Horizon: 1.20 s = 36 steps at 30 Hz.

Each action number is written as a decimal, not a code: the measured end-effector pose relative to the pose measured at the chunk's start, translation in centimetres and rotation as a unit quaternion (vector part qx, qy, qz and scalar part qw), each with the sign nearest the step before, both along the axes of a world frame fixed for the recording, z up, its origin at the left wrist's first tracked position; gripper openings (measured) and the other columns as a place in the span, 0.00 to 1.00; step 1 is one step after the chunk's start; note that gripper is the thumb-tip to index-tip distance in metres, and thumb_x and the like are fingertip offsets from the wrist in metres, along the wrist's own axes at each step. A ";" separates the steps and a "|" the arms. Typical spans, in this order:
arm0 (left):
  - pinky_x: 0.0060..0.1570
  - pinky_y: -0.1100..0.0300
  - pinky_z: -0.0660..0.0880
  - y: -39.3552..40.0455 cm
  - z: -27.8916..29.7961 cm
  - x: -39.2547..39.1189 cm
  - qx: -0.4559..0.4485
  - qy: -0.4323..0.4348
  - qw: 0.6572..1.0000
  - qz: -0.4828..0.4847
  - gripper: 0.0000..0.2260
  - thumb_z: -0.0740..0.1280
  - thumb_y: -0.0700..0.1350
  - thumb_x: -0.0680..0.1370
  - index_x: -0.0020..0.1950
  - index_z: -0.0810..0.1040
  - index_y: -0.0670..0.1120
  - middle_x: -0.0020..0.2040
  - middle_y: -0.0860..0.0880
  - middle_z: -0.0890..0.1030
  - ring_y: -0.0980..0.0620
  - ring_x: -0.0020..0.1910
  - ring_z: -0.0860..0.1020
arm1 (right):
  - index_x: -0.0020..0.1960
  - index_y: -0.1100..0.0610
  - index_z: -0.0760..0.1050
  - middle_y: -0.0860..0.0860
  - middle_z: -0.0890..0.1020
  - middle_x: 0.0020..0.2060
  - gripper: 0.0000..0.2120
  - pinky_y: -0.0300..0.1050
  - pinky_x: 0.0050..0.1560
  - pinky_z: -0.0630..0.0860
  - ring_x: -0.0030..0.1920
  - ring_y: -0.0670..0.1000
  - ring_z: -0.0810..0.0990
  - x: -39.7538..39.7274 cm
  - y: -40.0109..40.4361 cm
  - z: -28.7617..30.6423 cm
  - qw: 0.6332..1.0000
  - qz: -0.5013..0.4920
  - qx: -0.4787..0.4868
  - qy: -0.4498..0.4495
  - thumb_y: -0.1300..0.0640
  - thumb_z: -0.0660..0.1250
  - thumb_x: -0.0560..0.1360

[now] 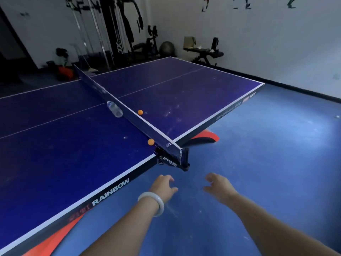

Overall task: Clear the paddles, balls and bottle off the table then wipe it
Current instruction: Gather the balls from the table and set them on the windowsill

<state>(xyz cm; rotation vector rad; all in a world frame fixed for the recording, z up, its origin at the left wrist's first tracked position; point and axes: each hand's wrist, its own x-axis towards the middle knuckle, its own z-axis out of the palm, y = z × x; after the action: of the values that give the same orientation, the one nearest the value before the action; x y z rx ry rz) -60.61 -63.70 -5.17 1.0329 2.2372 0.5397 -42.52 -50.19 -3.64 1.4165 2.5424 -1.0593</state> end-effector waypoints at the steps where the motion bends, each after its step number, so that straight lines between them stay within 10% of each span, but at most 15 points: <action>1: 0.61 0.55 0.73 1.0 -0.1 -1.2 0.003 0.002 1.000 0.005 0.15 0.67 0.49 0.79 0.65 0.73 0.49 0.66 0.50 0.71 0.51 0.59 0.75 | 0.66 0.59 0.72 0.54 0.76 0.60 0.20 0.43 0.54 0.73 0.57 0.54 0.77 -1.2 1.0 -0.1 1.000 -0.002 0.001 0.006 0.57 0.70 0.76; 8: 0.62 0.54 0.73 6.7 -1.5 -5.9 -0.014 -0.015 0.999 0.033 0.16 0.66 0.49 0.80 0.67 0.72 0.47 0.67 0.48 0.71 0.49 0.63 0.74 | 0.63 0.58 0.73 0.54 0.76 0.55 0.16 0.41 0.44 0.72 0.47 0.53 0.75 -6.9 8.1 -1.1 1.000 0.017 -0.006 -0.001 0.60 0.67 0.76; 22: 0.53 0.62 0.69 11.8 -2.5 -13.4 0.009 0.024 0.979 0.202 0.14 0.67 0.47 0.79 0.63 0.75 0.46 0.60 0.47 0.73 0.51 0.55 0.71 | 0.69 0.60 0.71 0.56 0.75 0.65 0.19 0.42 0.55 0.73 0.61 0.56 0.77 -19.3 20.2 -3.1 0.986 0.163 -0.022 -0.017 0.61 0.66 0.79; 30: 0.64 0.54 0.69 13.5 -5.6 -24.1 -0.037 0.101 0.967 0.232 0.22 0.66 0.50 0.79 0.72 0.68 0.46 0.68 0.47 0.66 0.48 0.67 0.67 | 0.67 0.56 0.72 0.52 0.77 0.61 0.18 0.41 0.48 0.71 0.51 0.49 0.75 -28.6 22.5 -5.3 0.985 0.165 -0.042 -0.017 0.57 0.67 0.79; 36: 0.76 0.41 0.47 17.2 -8.1 -33.9 -0.139 0.119 0.961 0.208 0.36 0.65 0.59 0.78 0.80 0.50 0.50 0.80 0.46 0.43 0.44 0.79 0.42 | 0.70 0.53 0.70 0.51 0.77 0.61 0.21 0.40 0.48 0.72 0.51 0.49 0.76 -36.7 25.1 -6.4 0.988 0.145 -0.038 -0.028 0.53 0.67 0.79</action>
<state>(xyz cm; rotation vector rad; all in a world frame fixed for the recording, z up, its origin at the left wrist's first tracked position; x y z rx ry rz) -94.55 -46.46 -13.25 0.5041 2.6706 0.2675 -79.24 -25.05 -10.03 1.0036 2.5344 -1.0371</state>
